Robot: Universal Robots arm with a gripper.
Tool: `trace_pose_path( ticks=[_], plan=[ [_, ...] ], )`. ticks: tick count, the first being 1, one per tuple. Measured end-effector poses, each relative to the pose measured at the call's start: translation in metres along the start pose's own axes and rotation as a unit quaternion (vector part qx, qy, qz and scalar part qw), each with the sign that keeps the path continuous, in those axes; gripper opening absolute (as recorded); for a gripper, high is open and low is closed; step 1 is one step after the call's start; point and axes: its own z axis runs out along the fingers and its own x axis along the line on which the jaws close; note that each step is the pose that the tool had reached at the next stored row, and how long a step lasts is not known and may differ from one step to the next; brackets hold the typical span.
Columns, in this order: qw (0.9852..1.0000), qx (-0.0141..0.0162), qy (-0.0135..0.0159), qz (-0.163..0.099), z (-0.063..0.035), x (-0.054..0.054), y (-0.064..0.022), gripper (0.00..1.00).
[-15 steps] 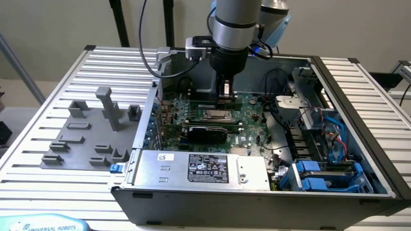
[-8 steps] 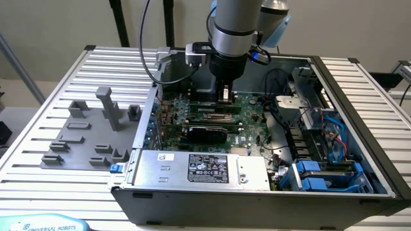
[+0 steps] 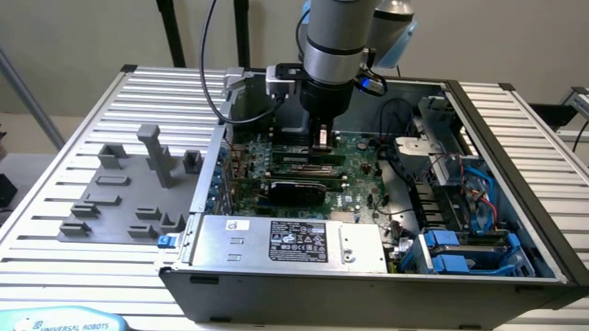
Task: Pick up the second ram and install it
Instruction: 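Insert the second ram into the second slot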
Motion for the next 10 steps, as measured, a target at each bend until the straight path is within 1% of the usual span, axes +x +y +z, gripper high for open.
trace_pose_path(
  ticks=[10],
  plan=[
    [1.0000, 0.0001, 0.0003, 0.000, 0.0011, 0.0000, -0.0001, 0.14]
  ],
)
